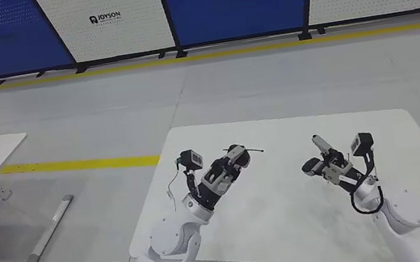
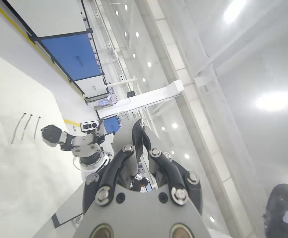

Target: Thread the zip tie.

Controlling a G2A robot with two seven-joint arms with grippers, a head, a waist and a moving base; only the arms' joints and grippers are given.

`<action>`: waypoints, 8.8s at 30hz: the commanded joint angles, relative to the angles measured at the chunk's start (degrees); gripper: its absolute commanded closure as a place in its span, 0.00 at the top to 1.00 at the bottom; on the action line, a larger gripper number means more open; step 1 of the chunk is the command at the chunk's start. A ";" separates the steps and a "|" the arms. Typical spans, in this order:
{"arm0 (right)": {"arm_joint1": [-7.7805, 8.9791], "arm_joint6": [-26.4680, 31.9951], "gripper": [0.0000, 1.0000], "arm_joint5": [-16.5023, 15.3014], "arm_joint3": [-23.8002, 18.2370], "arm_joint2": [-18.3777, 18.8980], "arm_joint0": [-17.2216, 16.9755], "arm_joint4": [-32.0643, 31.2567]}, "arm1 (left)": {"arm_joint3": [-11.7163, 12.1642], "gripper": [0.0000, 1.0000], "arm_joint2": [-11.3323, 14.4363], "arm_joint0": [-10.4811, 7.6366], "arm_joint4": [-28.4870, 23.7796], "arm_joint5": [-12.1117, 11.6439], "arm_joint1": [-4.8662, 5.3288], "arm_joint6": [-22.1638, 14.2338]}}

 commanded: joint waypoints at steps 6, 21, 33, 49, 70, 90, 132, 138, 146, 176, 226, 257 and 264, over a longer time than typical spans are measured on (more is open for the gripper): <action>0.00 0.00 1.00 0.00 0.00 0.00 0.00 0.00 | 0.67 0.00 0.30 0.10 4.34 3.10 0.43 -0.40; 0.00 0.00 1.00 0.00 0.00 0.00 0.00 0.00 | 4.62 0.00 1.72 -1.46 5.60 4.33 0.48 -0.66; 0.00 0.00 1.00 0.00 0.00 0.00 0.00 0.00 | 12.59 0.00 6.54 -5.40 9.60 0.58 -0.19 4.80; 0.87 2.00 1.00 1.98 -2.71 1.33 0.40 -8.50 | 12.40 0.00 11.62 -5.88 23.58 2.10 -0.51 12.47; 4.59 42.11 1.00 9.41 -1.30 9.93 5.16 -5.06 | 12.40 0.00 11.62 -5.88 23.58 2.10 -0.51 12.47; 12.43 48.00 1.00 24.62 -1.13 0.20 21.80 -40.03 | 12.40 0.00 11.62 -5.88 23.58 2.10 -0.51 12.47; 9.12 23.10 1.00 21.16 3.61 -10.24 19.57 -48.44 | 12.40 0.00 11.62 -5.88 23.58 2.10 -0.51 12.47; 10.22 34.11 1.00 11.11 3.66 -11.71 23.13 -58.45 | 12.40 0.00 11.62 -5.88 23.58 2.10 -0.51 12.47; 10.29 35.87 1.00 10.80 4.16 -12.24 24.38 -61.42 | 12.40 0.00 11.62 -5.88 23.58 2.10 -0.51 12.47; 7.25 41.49 1.00 -3.72 20.61 -17.56 33.69 -48.73 | 12.40 0.00 11.62 -5.88 23.58 2.10 -0.51 12.47; 4.38 32.42 0.41 14.99 26.61 -19.75 34.35 -49.29 | 12.40 0.00 11.62 -5.88 23.58 2.10 -0.51 12.47; -1.67 33.09 0.27 15.43 41.86 -26.49 41.50 -48.36 | 12.40 0.00 11.62 -5.88 23.58 2.10 -0.51 12.47; -3.18 33.25 0.25 14.87 45.65 -27.65 43.22 -48.12 | 12.40 0.00 11.62 -5.88 23.58 2.10 -0.51 12.47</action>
